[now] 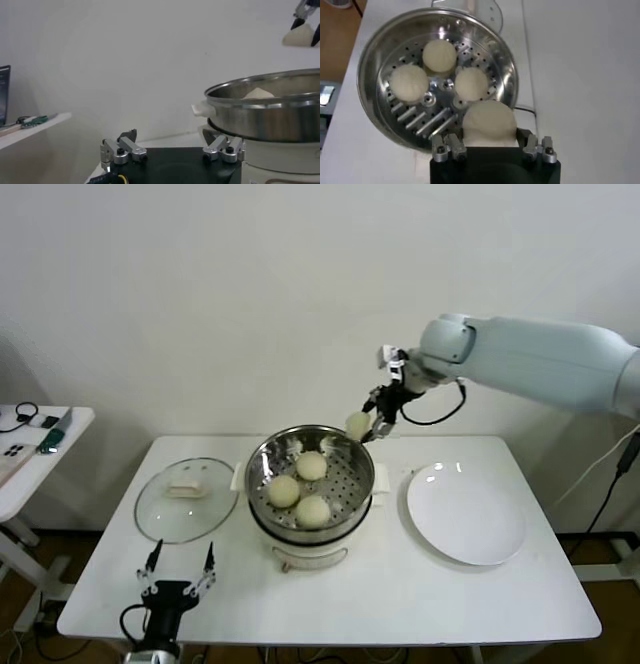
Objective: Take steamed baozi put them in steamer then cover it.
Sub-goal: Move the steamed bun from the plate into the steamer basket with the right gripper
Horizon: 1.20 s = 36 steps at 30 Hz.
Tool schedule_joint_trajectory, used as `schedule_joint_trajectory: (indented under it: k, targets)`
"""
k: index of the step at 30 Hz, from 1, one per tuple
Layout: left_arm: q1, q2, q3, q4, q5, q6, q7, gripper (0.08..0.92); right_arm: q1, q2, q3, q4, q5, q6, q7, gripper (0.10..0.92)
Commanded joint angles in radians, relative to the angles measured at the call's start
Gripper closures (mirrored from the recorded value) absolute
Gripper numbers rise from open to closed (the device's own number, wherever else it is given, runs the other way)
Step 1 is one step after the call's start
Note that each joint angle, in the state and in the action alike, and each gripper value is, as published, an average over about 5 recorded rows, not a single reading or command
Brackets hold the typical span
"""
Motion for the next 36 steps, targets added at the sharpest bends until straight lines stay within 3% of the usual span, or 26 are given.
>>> schedule_joint_trajectory:
  k: [1,11,30,36]
  targets:
    - [-0.003,0.004,-0.002,0.006,-0.003,-0.002,0.0,0.177,-0.02,0.159,-0.079,0.02,0.082,-0.04,0.055,0.338]
    - [-0.007,0.017,-0.012,0.022,-0.017,-0.007,-0.001,0.177,-0.08,0.219,-0.123,-0.04,0.038,-0.033,0.029,0.338]
    - [-0.018,0.023,-0.01,0.036,-0.023,-0.006,0.0,0.177,-0.097,0.197,-0.132,-0.036,0.021,-0.037,0.03,0.325]
    - [-0.018,0.022,-0.01,0.035,-0.023,-0.006,0.0,0.177,-0.091,0.186,-0.127,-0.034,0.022,-0.043,0.025,0.261]
